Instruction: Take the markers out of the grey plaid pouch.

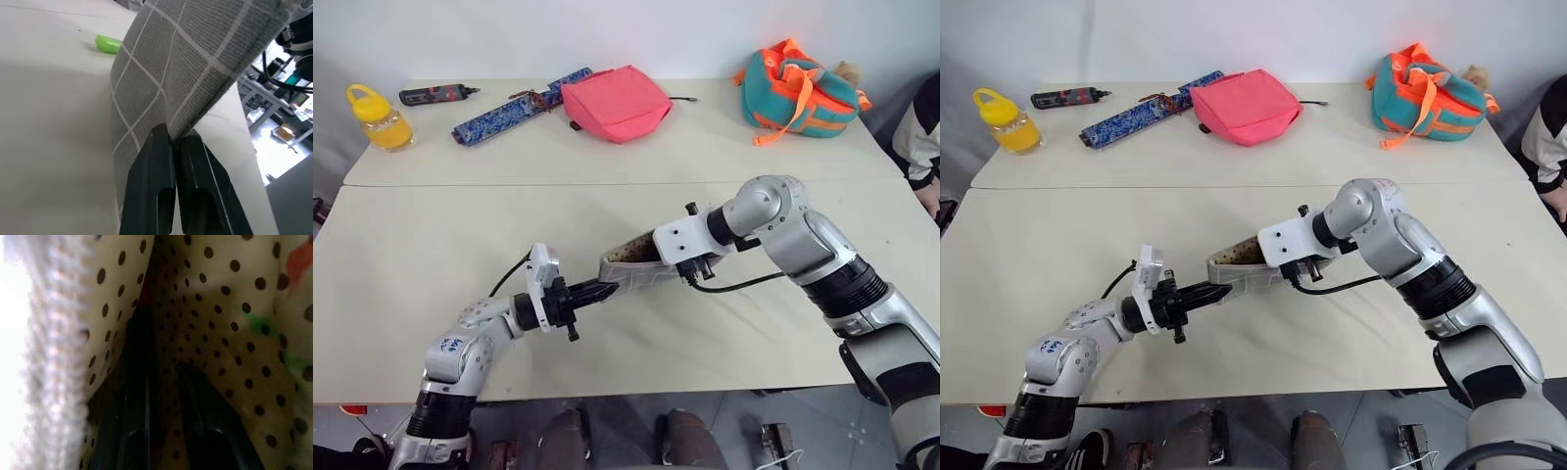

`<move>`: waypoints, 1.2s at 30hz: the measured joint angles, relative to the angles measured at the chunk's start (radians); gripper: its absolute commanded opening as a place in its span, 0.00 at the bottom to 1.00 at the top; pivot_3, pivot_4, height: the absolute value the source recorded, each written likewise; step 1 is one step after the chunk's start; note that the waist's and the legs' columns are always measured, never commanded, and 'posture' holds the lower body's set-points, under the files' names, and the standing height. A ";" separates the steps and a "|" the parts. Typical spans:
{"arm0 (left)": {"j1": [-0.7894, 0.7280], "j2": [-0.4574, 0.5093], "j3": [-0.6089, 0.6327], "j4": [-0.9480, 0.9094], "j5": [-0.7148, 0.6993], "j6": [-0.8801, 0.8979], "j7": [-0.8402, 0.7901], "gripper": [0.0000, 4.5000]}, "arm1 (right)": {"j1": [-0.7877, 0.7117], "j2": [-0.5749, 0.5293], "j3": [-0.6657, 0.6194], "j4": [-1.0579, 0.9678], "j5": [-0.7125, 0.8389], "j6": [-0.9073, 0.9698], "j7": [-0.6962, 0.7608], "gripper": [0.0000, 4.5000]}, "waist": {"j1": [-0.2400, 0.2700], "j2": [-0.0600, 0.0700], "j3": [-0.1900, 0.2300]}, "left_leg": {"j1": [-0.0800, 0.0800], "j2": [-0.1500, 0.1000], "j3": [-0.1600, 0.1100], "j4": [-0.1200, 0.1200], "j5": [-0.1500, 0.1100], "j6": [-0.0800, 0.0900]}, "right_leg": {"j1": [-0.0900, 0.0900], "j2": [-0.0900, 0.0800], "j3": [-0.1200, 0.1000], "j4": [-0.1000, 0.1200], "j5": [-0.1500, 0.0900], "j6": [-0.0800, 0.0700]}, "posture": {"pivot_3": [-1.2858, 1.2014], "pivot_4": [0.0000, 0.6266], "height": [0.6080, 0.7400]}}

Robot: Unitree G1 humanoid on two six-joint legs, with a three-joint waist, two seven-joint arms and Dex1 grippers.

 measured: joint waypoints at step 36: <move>0.011 0.008 0.000 -0.015 0.076 -0.093 0.018 0.00 | 0.054 0.138 -0.067 0.146 -0.066 -0.101 -0.135 0.01 | -0.022 -0.001 -0.001 | 0.016 0.000 0.001 -0.010 0.000 -0.001 | 0.015 0.000 0.001 -0.010 0.000 -0.001 | 0.52 0.24 1.00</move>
